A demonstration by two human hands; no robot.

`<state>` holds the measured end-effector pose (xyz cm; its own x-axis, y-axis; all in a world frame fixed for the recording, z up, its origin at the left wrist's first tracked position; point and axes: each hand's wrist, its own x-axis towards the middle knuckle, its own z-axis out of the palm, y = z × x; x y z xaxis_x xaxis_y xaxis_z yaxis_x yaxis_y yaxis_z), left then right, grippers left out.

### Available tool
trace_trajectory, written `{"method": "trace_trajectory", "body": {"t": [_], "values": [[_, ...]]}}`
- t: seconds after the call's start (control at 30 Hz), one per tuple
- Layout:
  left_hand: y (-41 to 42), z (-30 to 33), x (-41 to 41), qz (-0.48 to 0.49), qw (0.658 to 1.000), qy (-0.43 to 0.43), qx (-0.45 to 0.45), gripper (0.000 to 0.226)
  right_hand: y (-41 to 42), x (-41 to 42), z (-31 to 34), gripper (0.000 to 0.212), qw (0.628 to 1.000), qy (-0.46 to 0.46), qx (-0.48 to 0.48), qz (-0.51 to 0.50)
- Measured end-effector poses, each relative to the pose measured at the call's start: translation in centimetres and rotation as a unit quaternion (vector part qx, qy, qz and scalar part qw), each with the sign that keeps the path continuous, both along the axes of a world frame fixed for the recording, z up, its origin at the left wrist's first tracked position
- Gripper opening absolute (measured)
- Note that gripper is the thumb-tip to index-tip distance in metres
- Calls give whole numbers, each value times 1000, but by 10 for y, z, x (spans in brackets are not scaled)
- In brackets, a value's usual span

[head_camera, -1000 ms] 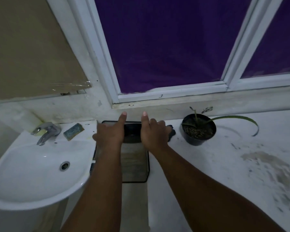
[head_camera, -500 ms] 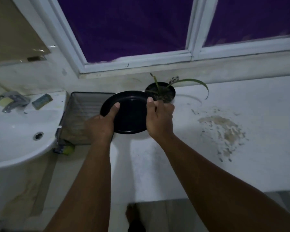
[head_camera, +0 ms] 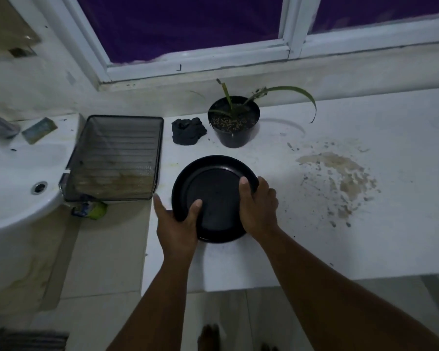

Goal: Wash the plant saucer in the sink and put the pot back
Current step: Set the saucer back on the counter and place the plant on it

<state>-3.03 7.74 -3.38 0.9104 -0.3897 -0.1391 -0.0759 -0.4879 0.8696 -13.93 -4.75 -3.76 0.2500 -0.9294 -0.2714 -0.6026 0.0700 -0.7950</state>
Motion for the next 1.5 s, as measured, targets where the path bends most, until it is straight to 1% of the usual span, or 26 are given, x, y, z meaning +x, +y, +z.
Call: {"method": "trace_trajectory", "body": {"t": [0.03,0.1,0.13,0.17,0.23,0.3,0.37,0.47,0.57,0.67,0.8,0.97,1.13,1.23,1.37,1.5], "values": [[0,-8,1,-13,1000,-11,11,91,0,-1,-8,75,1000,7,2,-2],[-3,-25,6,-34,998,-39,32,62,-2,-3,-21,75,1000,12,5,-6],[-5,-32,9,-40,998,-40,40,54,-3,-3,-27,75,1000,12,7,-8],[-7,-39,11,-38,997,-42,44,52,-4,-3,-32,77,1000,12,9,-9],[-10,-46,12,-40,997,-40,52,59,-2,-3,-41,82,1000,16,17,-5],[-12,-47,7,-45,996,-12,73,77,3,-3,-47,86,1000,20,21,1],[-13,-45,1,-49,996,4,73,82,8,-2,-50,88,1000,26,13,4],[-15,-49,-3,-60,996,11,58,78,11,1,-50,87,999,33,1,14],[-16,-53,-1,-60,997,12,50,73,10,2,-49,87,1000,11,-3,18],[-14,-58,1,-69,997,9,42,78,8,0,-48,86,1000,-4,-13,20],[-15,-58,-2,-61,997,14,41,74,9,-1,-50,84,999,-5,-23,22],[-18,-56,-2,-50,998,4,47,71,7,-1,-51,84,999,2,-23,23],[-18,-45,2,-52,995,-33,74,73,3,0,-48,80,998,53,-45,10],[-34,-28,11,-39,998,-32,35,63,-15,8,-37,74,997,27,-66,-12],[-81,-7,40,-53,998,-5,-33,46,-60,33,-14,69,996,-53,-71,-32],[-141,8,67,-96,992,8,-81,45,-114,63,2,70,993,-87,-57,-51]]}}
